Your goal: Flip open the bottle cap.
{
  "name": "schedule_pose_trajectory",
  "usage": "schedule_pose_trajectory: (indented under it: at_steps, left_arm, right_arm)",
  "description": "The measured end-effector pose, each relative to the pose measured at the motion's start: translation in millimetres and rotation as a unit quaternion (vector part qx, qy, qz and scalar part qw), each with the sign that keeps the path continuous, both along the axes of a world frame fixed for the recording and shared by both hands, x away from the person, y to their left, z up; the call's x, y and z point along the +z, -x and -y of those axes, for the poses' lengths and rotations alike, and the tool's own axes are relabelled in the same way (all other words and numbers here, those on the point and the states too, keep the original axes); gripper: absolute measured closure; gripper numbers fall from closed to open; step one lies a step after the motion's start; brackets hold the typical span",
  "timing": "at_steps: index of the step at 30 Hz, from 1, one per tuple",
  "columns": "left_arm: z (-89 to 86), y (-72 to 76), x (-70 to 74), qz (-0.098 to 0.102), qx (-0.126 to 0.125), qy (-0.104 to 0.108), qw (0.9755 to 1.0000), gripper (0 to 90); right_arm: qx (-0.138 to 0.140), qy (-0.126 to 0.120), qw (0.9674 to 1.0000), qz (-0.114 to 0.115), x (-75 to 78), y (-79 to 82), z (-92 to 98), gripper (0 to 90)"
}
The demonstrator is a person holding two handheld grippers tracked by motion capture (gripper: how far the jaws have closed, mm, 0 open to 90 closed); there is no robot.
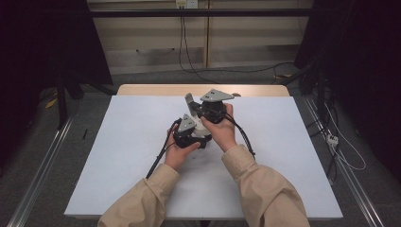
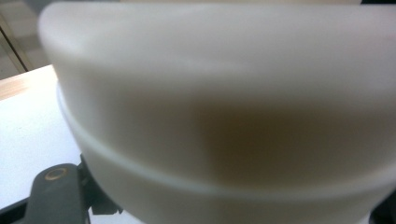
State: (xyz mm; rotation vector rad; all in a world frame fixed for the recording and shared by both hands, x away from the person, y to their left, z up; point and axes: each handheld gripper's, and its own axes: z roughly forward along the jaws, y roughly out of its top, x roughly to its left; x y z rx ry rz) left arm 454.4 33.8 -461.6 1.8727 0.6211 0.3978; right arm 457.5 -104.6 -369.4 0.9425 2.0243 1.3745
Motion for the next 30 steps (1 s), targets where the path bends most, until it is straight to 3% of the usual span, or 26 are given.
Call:
schedule_pose_trajectory:
  at_steps: [6,10,30]
  left_arm:
    - [-1.1,-1.3,0.6,0.008,-0.004,-0.008,0.9999,18.6]
    - [0.0,-0.1,0.0,-0.001,0.000,-0.001,1.0000,18.6]
    - [0.5,0.6,0.0,0.001,0.007,-0.003,1.0000,18.6]
  right_arm:
    - [0.000,0.003,1.0000,0.002,0.7,-1.3,0.8,90.0]
    - [0.000,-0.001,1.0000,0.001,0.0,-2.0,0.6,90.0]
    - [-0.003,-0.003,1.0000,-0.003,-5.0,-6.2,-1.1,90.0]
